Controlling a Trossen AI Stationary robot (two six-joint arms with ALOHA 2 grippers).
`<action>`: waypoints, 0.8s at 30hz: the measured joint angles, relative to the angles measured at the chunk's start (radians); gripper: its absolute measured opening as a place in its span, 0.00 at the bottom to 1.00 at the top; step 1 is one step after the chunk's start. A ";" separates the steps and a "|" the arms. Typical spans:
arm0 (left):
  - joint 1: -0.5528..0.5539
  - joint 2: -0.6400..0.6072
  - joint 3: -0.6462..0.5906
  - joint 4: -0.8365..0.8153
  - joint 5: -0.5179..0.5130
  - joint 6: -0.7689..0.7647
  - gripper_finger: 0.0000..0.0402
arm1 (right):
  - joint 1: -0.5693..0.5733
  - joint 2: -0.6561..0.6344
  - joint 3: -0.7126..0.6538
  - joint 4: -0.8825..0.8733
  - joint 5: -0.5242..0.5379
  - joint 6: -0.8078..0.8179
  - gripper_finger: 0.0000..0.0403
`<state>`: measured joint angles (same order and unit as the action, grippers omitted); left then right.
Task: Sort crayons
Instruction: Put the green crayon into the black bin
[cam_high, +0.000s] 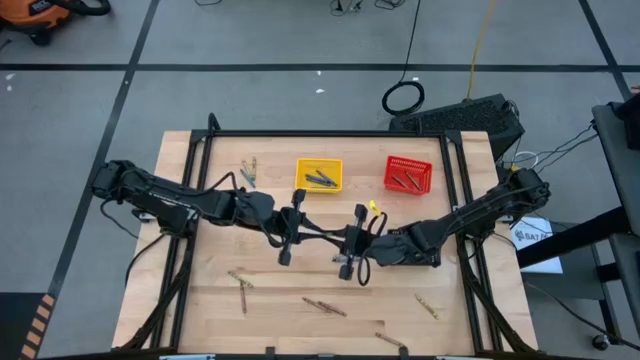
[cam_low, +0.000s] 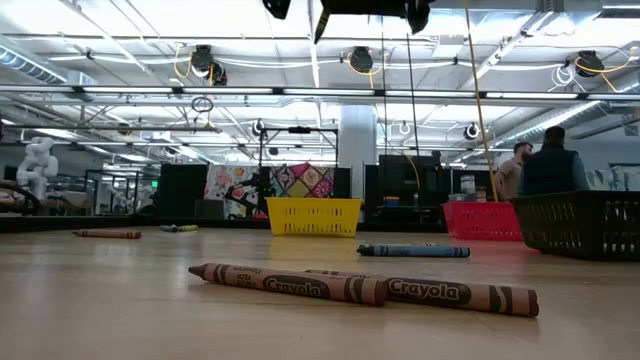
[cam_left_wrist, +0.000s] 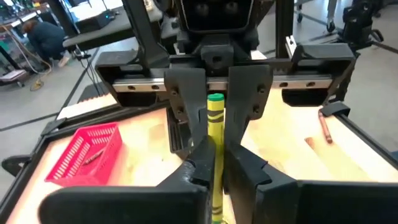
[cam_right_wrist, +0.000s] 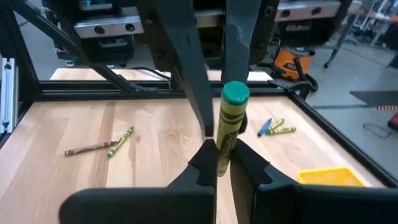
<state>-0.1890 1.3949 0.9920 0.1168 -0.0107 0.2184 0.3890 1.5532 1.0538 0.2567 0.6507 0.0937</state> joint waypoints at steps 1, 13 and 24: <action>0.000 0.000 0.000 -0.003 0.000 0.000 0.10 | 0.002 0.000 0.000 -0.010 0.003 0.015 0.00; -0.001 0.000 0.000 -0.224 -0.017 -0.002 0.14 | 0.018 -0.001 0.000 -0.371 0.062 0.376 0.00; -0.002 0.000 0.000 -0.517 -0.006 -0.056 0.14 | 0.021 -0.016 0.000 -0.730 0.016 0.703 0.00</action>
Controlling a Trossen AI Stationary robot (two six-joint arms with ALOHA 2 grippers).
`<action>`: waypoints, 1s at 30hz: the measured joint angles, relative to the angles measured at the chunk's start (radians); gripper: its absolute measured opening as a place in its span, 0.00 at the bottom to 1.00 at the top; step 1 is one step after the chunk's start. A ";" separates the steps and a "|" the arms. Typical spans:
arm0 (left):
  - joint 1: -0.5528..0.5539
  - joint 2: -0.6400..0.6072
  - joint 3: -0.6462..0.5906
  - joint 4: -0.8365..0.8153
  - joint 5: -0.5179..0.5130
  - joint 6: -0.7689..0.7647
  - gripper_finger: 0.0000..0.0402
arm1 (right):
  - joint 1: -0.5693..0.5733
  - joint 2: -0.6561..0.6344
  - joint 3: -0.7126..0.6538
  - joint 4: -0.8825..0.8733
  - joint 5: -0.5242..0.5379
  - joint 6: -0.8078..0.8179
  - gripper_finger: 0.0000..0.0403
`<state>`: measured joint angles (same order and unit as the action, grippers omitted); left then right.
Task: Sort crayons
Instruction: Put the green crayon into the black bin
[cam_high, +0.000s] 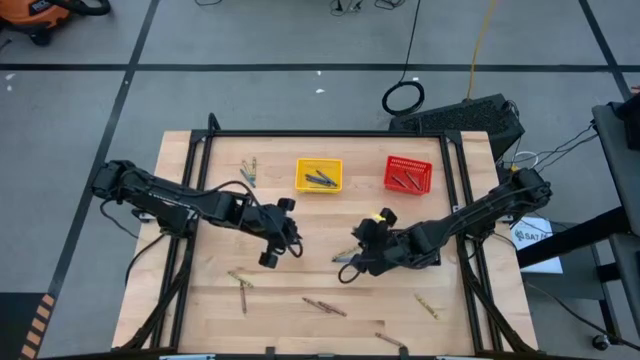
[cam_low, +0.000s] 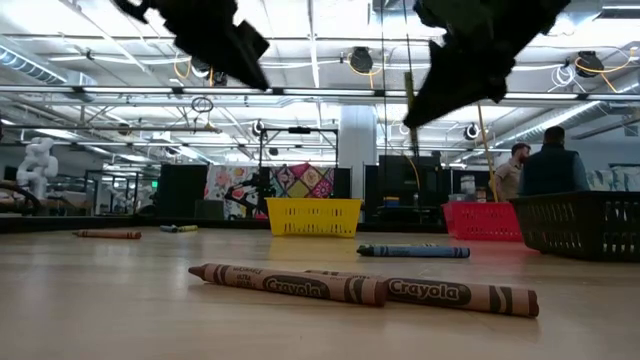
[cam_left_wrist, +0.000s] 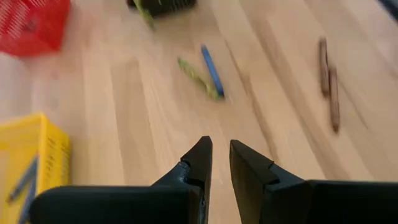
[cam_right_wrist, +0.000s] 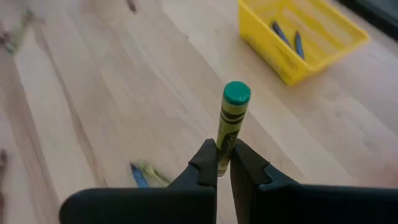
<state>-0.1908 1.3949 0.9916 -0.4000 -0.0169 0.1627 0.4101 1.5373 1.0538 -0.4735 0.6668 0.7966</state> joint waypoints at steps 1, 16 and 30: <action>0.000 0.000 0.000 -0.022 0.007 0.000 0.14 | 0.002 -0.005 0.000 -0.028 -0.013 0.022 0.00; -0.022 0.000 0.000 -0.211 0.021 -0.054 0.14 | 0.075 -0.061 0.001 -0.523 -0.290 0.366 0.00; -0.062 0.000 0.000 -0.247 0.023 -0.080 0.14 | 0.118 -0.060 0.001 -0.707 -0.487 0.482 0.01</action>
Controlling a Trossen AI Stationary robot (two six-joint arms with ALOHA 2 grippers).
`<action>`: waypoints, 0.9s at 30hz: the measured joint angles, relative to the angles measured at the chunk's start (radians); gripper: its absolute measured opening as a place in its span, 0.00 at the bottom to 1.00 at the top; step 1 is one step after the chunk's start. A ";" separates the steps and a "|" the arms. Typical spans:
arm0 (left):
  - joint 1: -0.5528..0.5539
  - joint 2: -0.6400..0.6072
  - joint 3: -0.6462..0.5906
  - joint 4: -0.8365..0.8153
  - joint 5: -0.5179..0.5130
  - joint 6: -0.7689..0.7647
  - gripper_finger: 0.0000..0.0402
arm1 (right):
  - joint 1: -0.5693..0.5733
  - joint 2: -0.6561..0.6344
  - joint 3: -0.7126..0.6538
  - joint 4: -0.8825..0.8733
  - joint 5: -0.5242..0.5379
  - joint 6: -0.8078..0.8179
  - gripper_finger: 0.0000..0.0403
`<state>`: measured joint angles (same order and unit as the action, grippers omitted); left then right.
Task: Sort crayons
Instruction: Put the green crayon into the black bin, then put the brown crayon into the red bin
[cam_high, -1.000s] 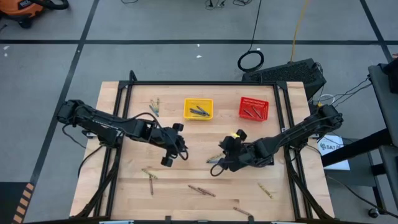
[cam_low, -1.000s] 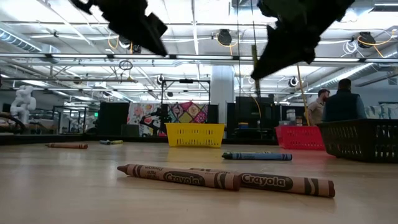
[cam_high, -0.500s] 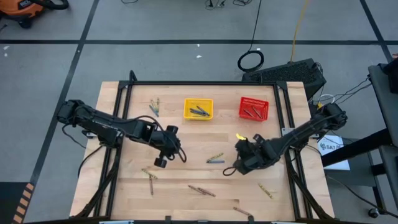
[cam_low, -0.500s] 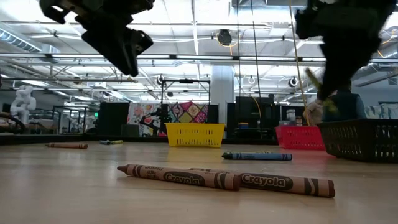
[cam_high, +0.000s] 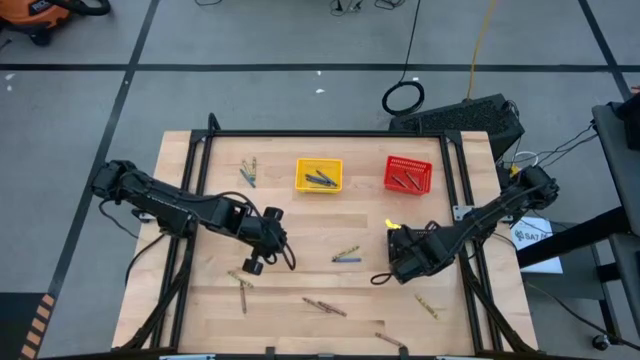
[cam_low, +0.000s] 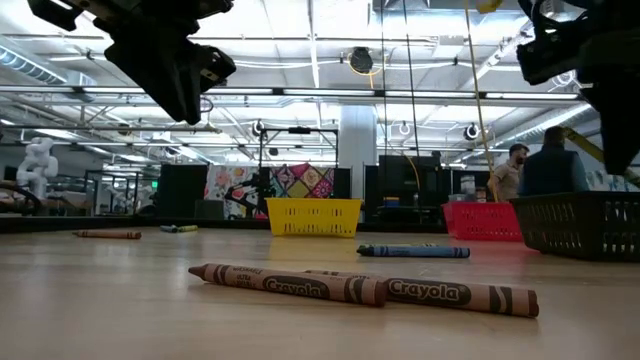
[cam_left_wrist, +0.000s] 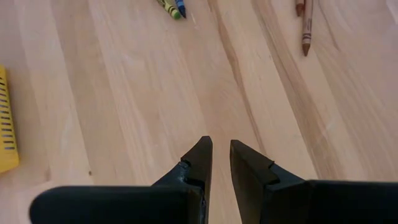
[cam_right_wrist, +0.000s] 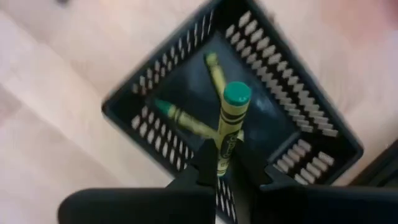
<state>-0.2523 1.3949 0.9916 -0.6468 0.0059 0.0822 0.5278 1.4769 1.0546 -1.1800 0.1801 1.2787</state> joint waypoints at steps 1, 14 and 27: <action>0.000 0.000 0.000 0.000 0.000 0.000 0.14 | 0.000 0.000 0.000 -0.002 -0.013 -0.004 0.01; 0.000 0.000 0.000 0.001 0.000 0.000 0.14 | 0.000 0.000 0.000 -0.015 -0.028 -0.027 0.02; 0.000 0.000 0.000 0.002 -0.001 0.001 0.14 | 0.000 0.000 -0.001 0.033 -0.028 -0.032 0.24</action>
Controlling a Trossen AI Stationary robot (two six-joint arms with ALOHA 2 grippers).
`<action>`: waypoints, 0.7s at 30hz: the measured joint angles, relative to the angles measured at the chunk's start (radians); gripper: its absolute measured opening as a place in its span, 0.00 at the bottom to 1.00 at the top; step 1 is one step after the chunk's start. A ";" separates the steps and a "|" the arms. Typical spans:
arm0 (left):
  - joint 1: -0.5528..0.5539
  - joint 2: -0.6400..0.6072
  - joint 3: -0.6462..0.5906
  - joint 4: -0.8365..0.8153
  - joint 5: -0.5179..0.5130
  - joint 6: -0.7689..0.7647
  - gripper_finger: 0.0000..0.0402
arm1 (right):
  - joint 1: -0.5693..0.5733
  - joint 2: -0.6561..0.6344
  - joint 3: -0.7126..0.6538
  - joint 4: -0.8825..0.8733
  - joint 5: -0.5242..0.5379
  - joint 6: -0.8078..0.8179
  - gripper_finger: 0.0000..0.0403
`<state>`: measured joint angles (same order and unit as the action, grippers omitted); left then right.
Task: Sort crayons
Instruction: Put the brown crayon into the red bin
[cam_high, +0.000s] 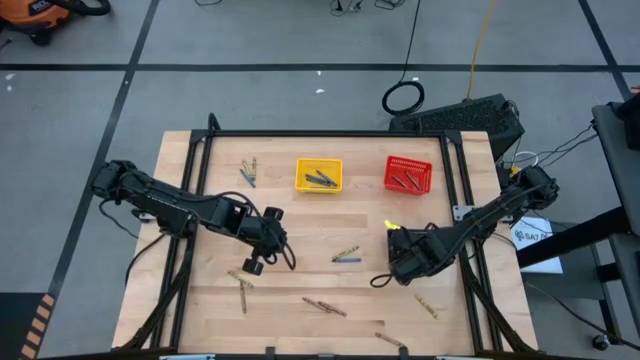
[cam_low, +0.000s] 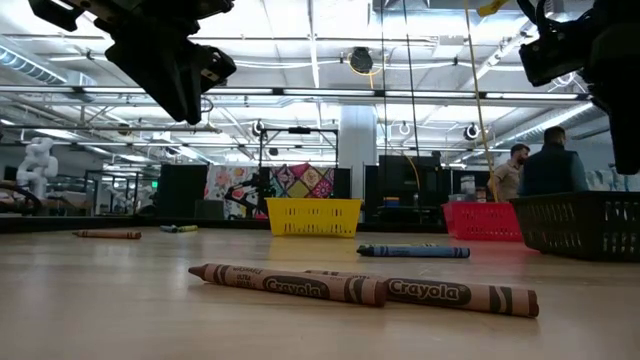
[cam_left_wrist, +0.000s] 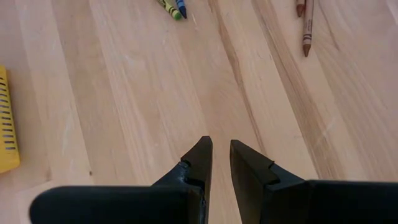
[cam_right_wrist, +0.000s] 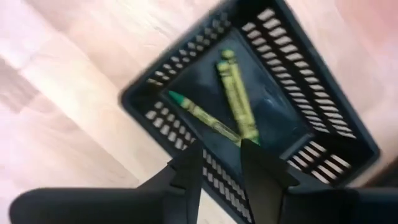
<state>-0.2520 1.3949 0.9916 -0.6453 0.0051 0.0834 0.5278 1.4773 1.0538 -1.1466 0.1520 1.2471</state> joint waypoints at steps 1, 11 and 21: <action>0.000 0.000 0.000 0.000 0.000 0.000 0.14 | 0.000 0.000 0.000 0.017 0.000 -0.014 0.24; 0.000 0.000 0.000 0.000 0.000 0.000 0.14 | -0.004 0.000 0.000 0.156 0.007 -0.108 0.24; 0.000 0.000 0.000 0.000 0.000 0.000 0.14 | 0.016 0.001 0.031 0.308 -0.022 -0.032 0.24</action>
<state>-0.2520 1.3949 0.9916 -0.6453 0.0048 0.0834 0.5434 1.4780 1.0845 -0.8389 0.1296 1.2148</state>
